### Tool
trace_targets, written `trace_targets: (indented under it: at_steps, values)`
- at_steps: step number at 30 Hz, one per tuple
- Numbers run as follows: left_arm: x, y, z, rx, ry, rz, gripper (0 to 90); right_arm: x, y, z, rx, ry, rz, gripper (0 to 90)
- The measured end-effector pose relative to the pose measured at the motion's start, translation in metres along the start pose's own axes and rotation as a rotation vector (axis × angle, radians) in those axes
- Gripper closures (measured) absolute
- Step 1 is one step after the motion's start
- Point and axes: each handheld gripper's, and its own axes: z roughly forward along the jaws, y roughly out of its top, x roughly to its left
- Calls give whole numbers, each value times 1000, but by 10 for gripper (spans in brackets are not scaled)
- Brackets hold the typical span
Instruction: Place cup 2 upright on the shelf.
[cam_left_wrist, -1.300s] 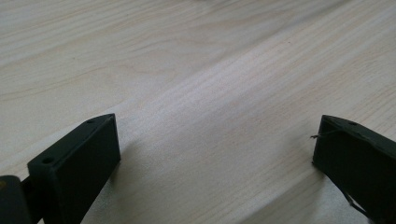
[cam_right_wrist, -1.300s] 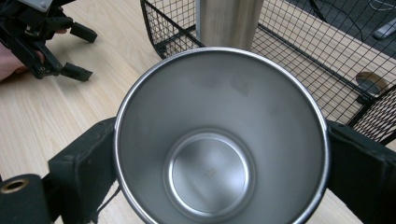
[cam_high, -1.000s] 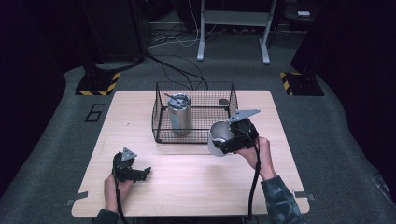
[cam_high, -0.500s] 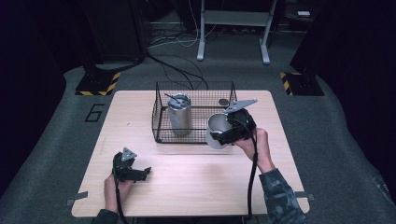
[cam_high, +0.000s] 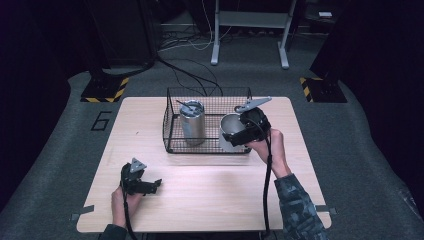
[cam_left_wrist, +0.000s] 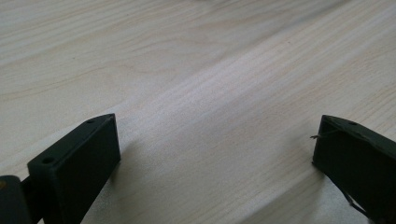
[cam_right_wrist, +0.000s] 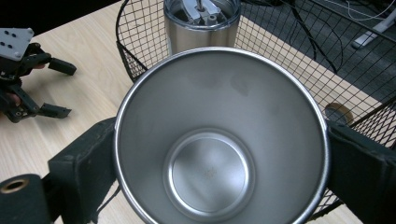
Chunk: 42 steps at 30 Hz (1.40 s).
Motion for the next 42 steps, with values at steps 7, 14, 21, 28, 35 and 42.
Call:
trace_targets:
  at_steps: [7, 14, 21, 28, 35, 42]
  values:
    - [-1, 0, 0, 0, -5, -11, 4, -4, 9, 8, -7, -5, 4, 57]
    - [-1, 0, 0, -2, -5, -10, 4, -9, 18, 15, -8, -13, -2, 57]
    - [-1, 0, 0, -1, -5, -11, 4, -13, 24, 21, 2, -21, 2, 57]
    - [0, 0, 1, -6, -2, -9, 4, -18, 30, 24, 6, -32, 15, 57]
    - [0, 0, 1, -5, -1, -6, 4, -23, 34, 30, 6, -49, 23, 57]
    - [-1, 0, 0, -2, -5, -11, 4, -29, 36, 37, 16, -53, 44, 57]
